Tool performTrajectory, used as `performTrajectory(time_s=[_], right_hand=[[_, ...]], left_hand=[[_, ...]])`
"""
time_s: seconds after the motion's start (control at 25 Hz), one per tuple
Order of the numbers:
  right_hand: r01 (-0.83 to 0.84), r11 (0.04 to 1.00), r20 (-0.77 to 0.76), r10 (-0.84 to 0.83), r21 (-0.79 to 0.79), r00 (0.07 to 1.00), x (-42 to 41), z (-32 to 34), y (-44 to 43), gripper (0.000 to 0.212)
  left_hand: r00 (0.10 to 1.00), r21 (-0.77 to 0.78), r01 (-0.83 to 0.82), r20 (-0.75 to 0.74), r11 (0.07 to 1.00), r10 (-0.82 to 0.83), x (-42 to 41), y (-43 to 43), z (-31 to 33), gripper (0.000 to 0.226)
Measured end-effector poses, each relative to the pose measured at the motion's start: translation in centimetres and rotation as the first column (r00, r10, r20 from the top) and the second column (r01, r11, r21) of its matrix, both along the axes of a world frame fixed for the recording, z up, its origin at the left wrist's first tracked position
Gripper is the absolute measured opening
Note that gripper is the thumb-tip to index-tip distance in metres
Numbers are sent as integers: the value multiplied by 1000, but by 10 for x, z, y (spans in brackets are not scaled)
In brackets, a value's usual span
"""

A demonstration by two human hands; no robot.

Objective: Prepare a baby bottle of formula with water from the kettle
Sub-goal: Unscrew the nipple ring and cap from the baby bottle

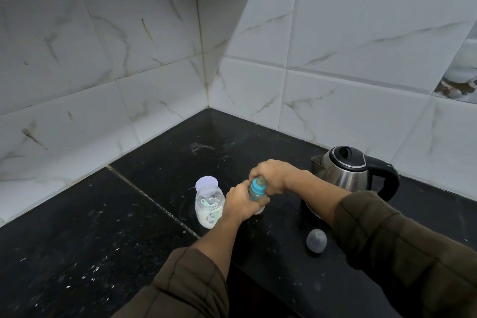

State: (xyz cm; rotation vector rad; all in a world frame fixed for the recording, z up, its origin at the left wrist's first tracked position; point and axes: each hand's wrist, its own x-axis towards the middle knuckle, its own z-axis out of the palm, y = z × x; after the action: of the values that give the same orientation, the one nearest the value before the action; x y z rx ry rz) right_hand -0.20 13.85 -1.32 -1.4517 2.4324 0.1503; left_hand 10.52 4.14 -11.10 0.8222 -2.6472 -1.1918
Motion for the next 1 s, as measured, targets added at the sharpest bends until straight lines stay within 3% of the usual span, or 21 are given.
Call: performTrajectory(time_s=[0.12,0.28,0.4,0.52,0.64,0.76,0.88,1.0], right_hand=[[88,995,-14,-89,-35,996,3,0,0,64],[225,970,-17,-228,-88,974,0,1,1,43],[75,996,20,-75,-45,997,-3,1,5,30],[-38,999,6,38,-16,999,-1,5,6,44],[100,993,4,-100,-63,995,-2,4,6,58],[234,969,-22,-237,-78,971,-3,2,8,52],[118,993,-9,-118,-12,993,-3,-2,8,32],[-11,999,11,10,31,1000,-5,-2,8,42]], left_hand=[[1000,14,1,-2,1000,-1,1,2,1,59],[1000,19,0,-5,1000,0,0,3,3,56],[1000,24,6,8,1000,-6,0,3,0,59],[1000,37,17,10,999,-18,-1,3,-2,62],[1000,48,8,1,999,-8,-1,3,-1,62],[1000,45,9,0,999,-9,-2,4,-2,59],[1000,37,16,15,999,-17,-1,4,-4,63],[999,39,25,24,999,-26,-1,5,-6,63]])
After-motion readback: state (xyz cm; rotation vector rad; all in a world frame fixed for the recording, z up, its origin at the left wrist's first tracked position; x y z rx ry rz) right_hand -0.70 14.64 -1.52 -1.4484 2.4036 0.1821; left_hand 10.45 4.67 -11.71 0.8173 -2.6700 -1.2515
